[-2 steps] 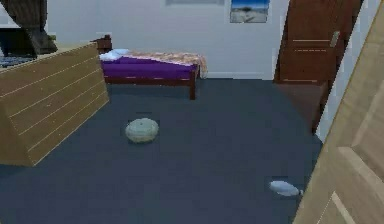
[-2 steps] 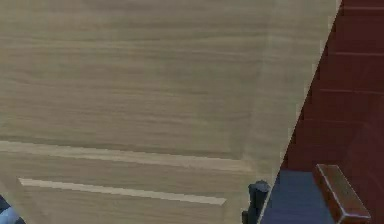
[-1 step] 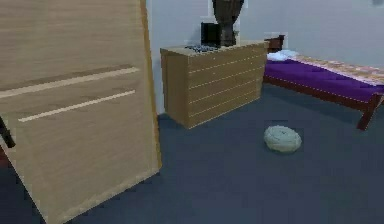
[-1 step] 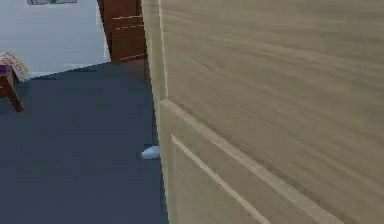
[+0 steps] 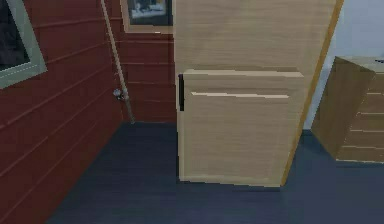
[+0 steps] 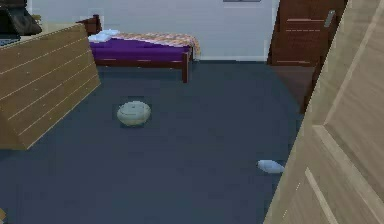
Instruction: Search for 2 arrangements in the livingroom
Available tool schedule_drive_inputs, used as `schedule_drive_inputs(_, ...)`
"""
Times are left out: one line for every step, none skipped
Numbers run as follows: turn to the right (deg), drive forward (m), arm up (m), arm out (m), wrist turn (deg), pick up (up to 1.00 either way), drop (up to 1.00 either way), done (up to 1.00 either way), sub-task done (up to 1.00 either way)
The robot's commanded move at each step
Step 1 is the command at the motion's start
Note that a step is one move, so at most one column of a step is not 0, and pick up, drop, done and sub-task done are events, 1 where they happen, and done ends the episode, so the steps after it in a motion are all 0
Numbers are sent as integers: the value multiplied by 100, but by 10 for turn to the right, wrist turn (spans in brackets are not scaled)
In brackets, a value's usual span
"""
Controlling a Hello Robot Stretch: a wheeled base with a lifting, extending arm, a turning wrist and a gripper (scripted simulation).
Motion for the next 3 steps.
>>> schedule_drive_inputs(-150, 0, 0, 0, 0, 0, 0, 0, 0)
schedule_drive_inputs(0, 10, 0, 0, 0, 0, 0, 0, 0)
schedule_drive_inputs(450, 0, 0, 0, 0, 0, 0, 0, 0)
